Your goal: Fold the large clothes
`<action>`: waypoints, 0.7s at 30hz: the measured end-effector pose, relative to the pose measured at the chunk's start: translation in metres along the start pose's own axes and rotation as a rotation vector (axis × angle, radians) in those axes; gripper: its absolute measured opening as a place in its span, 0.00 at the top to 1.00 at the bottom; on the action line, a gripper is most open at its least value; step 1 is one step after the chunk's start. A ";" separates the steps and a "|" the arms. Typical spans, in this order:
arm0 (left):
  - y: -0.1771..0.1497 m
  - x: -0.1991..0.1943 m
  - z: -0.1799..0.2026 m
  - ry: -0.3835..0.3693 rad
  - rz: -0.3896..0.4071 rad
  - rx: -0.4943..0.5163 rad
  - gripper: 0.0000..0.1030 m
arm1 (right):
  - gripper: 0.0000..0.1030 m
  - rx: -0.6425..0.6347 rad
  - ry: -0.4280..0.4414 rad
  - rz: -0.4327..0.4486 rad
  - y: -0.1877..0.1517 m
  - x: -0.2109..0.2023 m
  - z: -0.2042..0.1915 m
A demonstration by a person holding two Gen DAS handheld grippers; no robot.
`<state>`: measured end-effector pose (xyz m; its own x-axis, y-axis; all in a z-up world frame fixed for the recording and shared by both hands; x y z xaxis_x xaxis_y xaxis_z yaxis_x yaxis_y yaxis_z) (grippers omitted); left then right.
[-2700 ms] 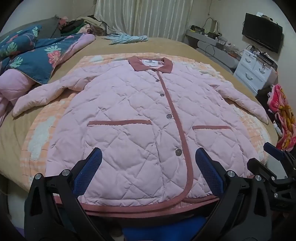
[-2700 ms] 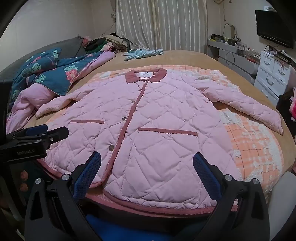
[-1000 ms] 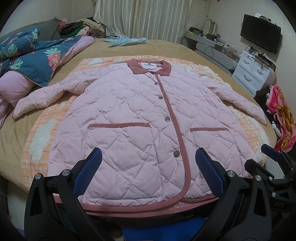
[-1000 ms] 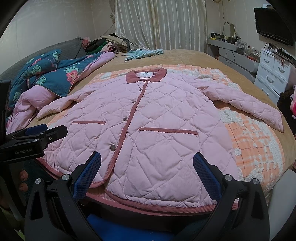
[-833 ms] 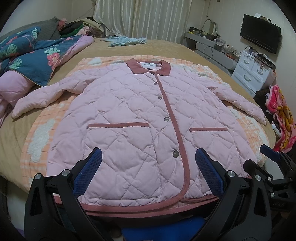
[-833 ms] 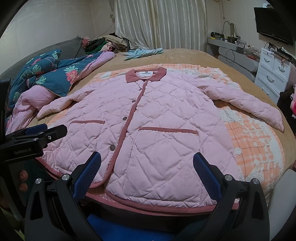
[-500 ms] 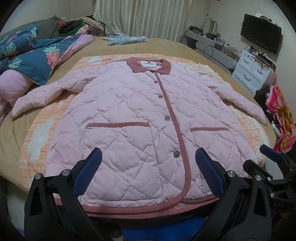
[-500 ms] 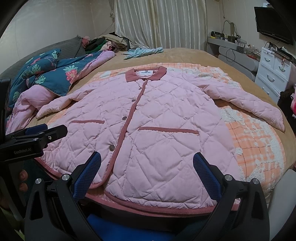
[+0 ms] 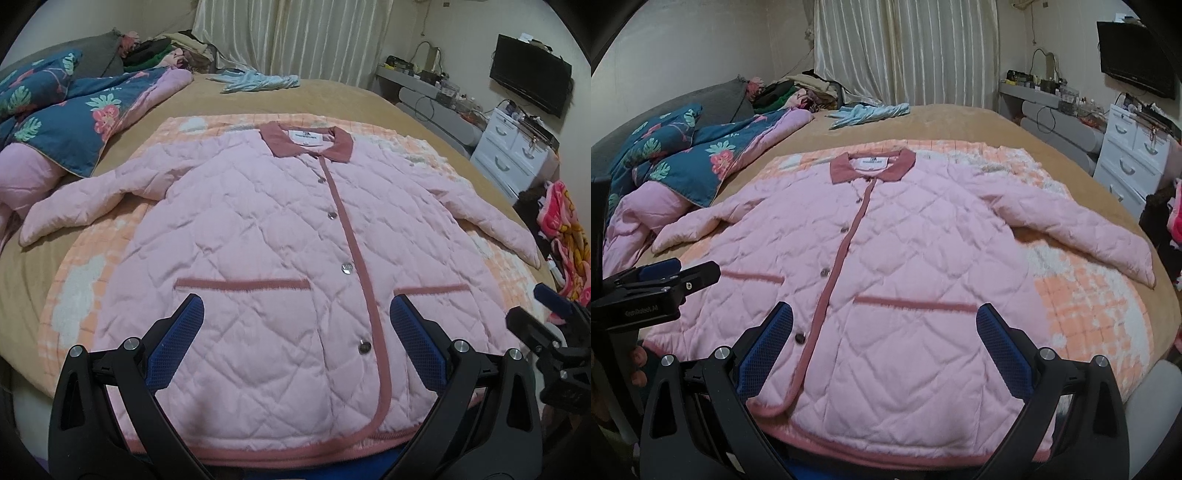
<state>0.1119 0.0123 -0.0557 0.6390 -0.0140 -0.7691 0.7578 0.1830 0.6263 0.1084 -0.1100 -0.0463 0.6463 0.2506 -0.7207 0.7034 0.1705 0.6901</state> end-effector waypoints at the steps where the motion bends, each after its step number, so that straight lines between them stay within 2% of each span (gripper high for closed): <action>1: 0.004 0.002 -0.001 -0.001 -0.002 -0.003 0.08 | 0.04 0.004 0.004 -0.004 0.004 0.002 0.001; 13: 0.039 0.033 -0.007 0.007 -0.034 -0.034 0.08 | 0.04 0.030 0.001 -0.019 0.042 0.028 0.006; 21: 0.064 0.053 0.003 -0.008 -0.047 -0.032 0.08 | 0.04 0.059 -0.016 -0.031 0.062 0.051 0.024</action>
Point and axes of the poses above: each gripper's, at about its wrist camera, not at the fingertips, and x roughly the way its jaws point, z to its right, y to its top, the point moved 10 cm from there along x, roughly the way its jaws point, and after that the axes turned 4 degrees about -z, right-handed, at the moved point
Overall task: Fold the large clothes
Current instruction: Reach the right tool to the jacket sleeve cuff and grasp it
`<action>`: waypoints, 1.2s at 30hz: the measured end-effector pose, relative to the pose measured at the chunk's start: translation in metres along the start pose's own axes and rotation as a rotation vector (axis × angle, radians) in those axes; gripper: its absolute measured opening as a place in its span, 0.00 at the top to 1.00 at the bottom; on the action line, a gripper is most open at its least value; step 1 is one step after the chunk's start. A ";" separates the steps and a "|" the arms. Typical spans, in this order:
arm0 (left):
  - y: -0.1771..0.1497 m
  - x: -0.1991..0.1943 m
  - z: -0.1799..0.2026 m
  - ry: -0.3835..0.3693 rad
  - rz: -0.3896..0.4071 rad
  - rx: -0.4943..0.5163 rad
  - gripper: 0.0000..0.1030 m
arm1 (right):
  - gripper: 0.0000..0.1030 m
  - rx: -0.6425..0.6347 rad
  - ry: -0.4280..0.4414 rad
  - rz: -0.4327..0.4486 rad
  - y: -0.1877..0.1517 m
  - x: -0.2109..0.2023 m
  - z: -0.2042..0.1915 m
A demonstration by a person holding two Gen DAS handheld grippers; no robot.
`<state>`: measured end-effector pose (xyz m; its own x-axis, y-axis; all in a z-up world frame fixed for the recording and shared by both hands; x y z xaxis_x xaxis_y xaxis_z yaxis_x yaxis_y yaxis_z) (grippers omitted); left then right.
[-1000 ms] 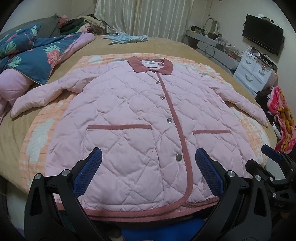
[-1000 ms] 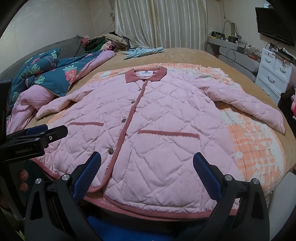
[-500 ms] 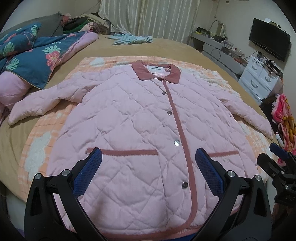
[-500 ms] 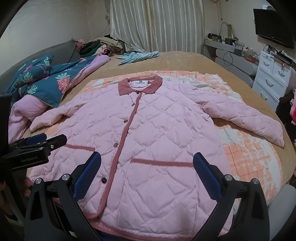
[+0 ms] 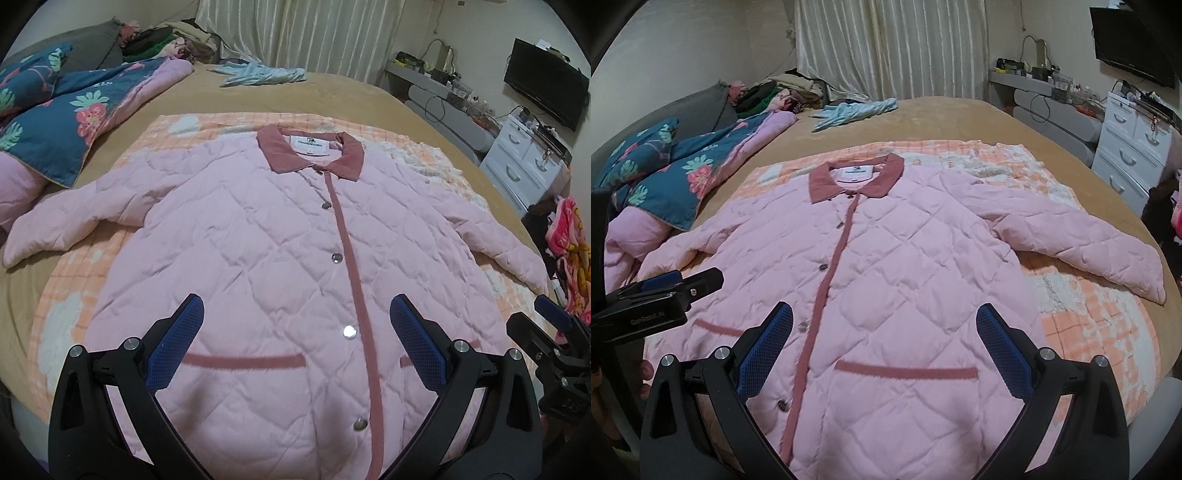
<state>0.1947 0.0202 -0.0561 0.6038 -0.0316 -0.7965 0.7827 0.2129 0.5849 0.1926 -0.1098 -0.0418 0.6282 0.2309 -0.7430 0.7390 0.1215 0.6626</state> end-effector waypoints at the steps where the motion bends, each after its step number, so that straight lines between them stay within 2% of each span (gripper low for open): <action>1: 0.004 0.004 0.002 -0.005 -0.004 -0.002 0.08 | 0.04 0.004 -0.008 -0.002 0.003 0.003 0.004; 8: 0.025 0.026 0.017 -0.032 -0.028 0.002 0.08 | 0.04 0.055 -0.030 -0.012 0.019 0.023 0.032; 23: 0.057 0.078 0.054 -0.069 -0.088 0.047 0.08 | 0.04 0.256 -0.128 -0.003 0.040 0.051 0.140; 36: 0.072 0.122 0.073 -0.072 -0.148 0.081 0.08 | 0.04 0.468 -0.253 -0.022 0.025 0.067 0.254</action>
Point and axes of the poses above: each gripper's, at about its wrist camera, not at the fingertips, and x roughly the way its jaws point, z to its right, y to its top, the point moved 10 cm from there along x, roughly the way its jaws point, and after that the axes turned 4 degrees about -z, right-handed, at the moved point
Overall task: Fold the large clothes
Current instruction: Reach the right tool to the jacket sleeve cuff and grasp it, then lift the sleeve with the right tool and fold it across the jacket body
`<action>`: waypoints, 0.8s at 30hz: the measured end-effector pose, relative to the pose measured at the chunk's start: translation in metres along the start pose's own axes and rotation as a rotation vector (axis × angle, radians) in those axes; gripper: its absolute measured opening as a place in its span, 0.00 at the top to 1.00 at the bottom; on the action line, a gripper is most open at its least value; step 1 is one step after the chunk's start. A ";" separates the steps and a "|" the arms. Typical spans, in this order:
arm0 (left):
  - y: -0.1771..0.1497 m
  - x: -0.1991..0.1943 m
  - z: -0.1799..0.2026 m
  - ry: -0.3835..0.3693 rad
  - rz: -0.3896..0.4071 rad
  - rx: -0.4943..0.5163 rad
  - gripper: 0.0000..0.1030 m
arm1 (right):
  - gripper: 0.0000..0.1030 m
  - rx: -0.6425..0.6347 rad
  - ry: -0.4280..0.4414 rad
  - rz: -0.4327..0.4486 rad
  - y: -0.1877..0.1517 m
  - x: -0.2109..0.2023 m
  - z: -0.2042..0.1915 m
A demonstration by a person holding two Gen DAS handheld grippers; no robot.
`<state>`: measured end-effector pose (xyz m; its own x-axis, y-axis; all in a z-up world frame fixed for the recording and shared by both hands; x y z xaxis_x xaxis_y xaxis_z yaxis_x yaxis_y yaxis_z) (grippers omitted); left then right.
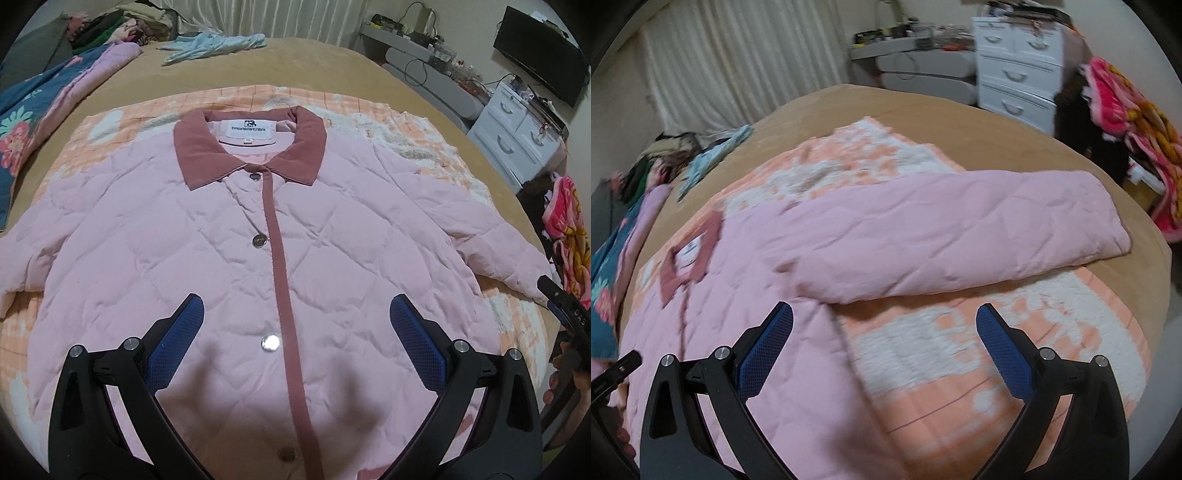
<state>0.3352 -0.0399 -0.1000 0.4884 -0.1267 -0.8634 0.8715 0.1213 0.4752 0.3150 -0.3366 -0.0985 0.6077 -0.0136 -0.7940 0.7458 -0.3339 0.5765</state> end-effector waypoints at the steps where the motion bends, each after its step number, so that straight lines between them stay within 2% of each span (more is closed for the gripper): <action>1: 0.003 0.003 0.001 0.003 0.000 0.000 0.08 | 0.04 0.014 -0.005 -0.003 0.002 0.004 0.007; 8: 0.018 0.019 0.003 0.010 -0.010 -0.004 0.08 | 0.04 0.128 -0.041 -0.031 0.010 0.028 0.059; 16: 0.032 0.041 -0.004 0.053 -0.027 -0.010 0.08 | 0.04 0.291 -0.092 -0.051 0.019 0.055 0.126; 19: 0.035 0.049 -0.007 0.080 -0.022 0.001 0.08 | 0.04 0.370 -0.078 -0.063 0.019 0.065 0.148; 24: 0.038 0.063 -0.011 0.085 -0.040 -0.016 0.08 | 0.04 0.474 -0.068 -0.059 0.019 0.078 0.180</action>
Point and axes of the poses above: each gripper's, at about its wrist camera, not at the fingertips, and x roughly the way its jaws point, z to its right, y to its top, the point moved 10 cm from there along x, roughly the way its jaws point, and after that the axes turned 4 degrees about -z, right-handed, at the moved point
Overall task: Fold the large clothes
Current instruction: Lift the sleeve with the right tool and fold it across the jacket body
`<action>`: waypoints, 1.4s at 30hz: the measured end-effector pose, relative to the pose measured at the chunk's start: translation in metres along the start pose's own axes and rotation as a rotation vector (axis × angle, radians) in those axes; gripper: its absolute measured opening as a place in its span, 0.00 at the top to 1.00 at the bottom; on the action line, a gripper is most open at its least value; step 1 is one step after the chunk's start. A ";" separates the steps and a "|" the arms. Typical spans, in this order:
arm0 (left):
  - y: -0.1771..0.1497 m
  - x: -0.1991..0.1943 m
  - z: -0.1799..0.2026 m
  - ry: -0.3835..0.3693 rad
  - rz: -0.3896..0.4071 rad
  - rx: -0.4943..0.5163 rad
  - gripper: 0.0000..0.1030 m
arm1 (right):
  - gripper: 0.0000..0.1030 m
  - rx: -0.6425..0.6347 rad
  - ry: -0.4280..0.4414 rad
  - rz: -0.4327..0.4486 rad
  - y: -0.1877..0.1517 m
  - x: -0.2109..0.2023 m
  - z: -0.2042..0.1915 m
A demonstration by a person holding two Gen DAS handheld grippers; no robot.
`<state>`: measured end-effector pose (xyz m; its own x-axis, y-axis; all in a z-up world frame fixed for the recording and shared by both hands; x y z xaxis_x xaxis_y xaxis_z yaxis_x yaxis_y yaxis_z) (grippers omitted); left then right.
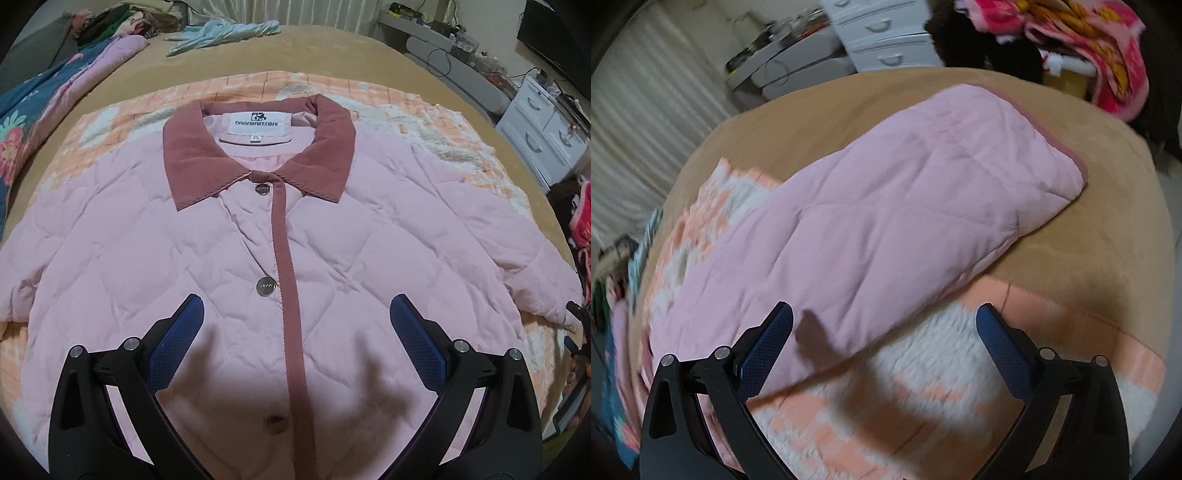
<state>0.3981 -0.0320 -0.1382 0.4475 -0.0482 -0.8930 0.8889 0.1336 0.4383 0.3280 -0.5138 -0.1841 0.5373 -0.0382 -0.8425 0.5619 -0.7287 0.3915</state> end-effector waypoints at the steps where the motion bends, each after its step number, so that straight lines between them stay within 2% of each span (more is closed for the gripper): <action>1: 0.001 0.001 0.000 0.002 0.002 0.001 0.08 | 0.04 0.007 0.011 0.007 0.004 0.002 0.002; 7: 0.007 0.008 0.000 -0.008 0.000 0.010 0.08 | 0.04 0.078 0.053 0.047 0.031 0.015 0.016; 11: 0.011 0.006 -0.003 -0.002 0.014 0.003 0.08 | 0.16 0.140 0.066 0.085 0.048 0.022 0.030; 13: 0.013 0.004 -0.006 0.002 0.022 0.002 0.08 | 0.30 0.141 0.068 0.106 0.053 0.021 0.031; 15: 0.014 0.002 -0.009 0.011 0.028 0.002 0.08 | 0.59 0.139 0.117 0.114 0.057 0.019 0.026; 18: 0.016 -0.003 -0.012 0.010 0.035 -0.001 0.08 | 0.71 0.083 0.143 0.133 0.062 0.009 0.014; 20: 0.018 -0.008 -0.014 0.008 0.043 -0.006 0.08 | 0.75 0.035 0.155 0.158 0.064 -0.003 0.004; 23: 0.021 -0.017 -0.017 0.013 0.058 -0.007 0.08 | 0.79 -0.040 0.167 0.191 0.069 -0.025 -0.015; 32: 0.033 -0.051 -0.024 -0.006 0.108 -0.011 0.08 | 0.82 -0.287 0.227 0.310 0.069 -0.103 -0.093; 36: 0.041 -0.069 -0.032 -0.026 0.128 -0.033 0.08 | 0.82 -0.378 0.267 0.346 0.063 -0.135 -0.139; 42: 0.047 -0.091 -0.046 -0.024 0.141 -0.038 0.08 | 0.83 -0.512 0.281 0.394 0.045 -0.172 -0.203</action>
<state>0.3946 0.0242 -0.0416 0.5704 -0.0501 -0.8198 0.8128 0.1780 0.5547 0.3887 -0.4013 0.0538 0.8649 -0.0050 -0.5020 0.4806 -0.2807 0.8308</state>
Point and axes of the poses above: each gripper's, at about its wrist camera, not at the fingertips, and x roughly the way its jaws point, z to its right, y to its top, the point moved 10 cm from there along x, roughly the way its jaws point, and after that the axes turned 4 degrees about -z, right-handed, at the moved point
